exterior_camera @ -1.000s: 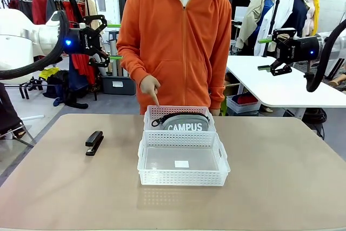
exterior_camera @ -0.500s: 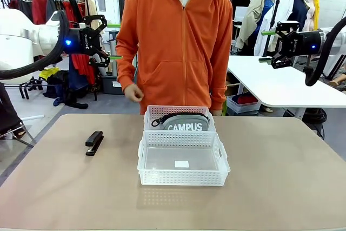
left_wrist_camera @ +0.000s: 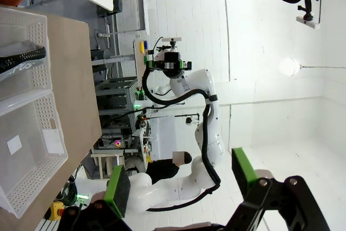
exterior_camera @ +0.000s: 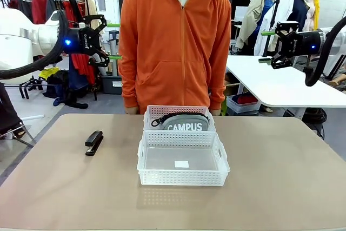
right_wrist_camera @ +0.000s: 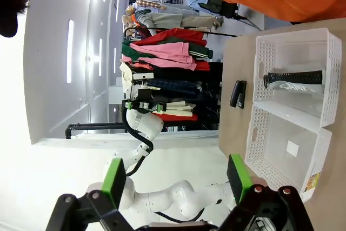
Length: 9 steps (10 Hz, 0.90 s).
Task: Distribute items into two baskets.
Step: Pick up the Stapler that the person points to.
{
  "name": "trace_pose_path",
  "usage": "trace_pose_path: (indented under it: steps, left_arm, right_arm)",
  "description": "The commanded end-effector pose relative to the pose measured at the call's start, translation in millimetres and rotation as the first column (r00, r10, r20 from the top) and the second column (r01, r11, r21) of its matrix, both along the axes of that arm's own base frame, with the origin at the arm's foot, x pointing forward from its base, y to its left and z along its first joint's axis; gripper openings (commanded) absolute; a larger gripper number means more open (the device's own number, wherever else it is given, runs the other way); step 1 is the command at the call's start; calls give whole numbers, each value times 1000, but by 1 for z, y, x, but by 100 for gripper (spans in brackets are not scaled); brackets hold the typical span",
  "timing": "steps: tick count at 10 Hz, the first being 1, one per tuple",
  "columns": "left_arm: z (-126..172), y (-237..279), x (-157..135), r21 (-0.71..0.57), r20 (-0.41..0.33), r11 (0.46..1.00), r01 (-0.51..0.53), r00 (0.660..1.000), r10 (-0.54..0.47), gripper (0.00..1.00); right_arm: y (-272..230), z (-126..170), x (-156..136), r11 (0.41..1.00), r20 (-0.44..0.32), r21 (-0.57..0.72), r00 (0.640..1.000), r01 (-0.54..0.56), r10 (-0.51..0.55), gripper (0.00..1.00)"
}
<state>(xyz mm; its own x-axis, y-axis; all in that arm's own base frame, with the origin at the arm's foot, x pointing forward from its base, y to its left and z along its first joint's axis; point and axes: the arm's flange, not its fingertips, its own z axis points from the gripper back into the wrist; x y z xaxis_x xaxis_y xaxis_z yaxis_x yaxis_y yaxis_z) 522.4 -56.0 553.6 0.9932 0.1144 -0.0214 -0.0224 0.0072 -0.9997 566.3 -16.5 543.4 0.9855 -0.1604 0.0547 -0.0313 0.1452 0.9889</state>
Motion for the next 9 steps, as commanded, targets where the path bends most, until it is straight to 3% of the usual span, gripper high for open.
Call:
trace_pose_path:
  steps: [1,9]
  left_arm:
    - [2,1,0,-4,2,1000,-2,1000,2,100]
    - [2,1,0,-4,2,1000,-2,1000,2,100]
  right_arm:
    - [0,2,0,1000,4,5,1000,3,-3,100]
    - [0,2,0,1000,4,5,1000,3,-3,100]
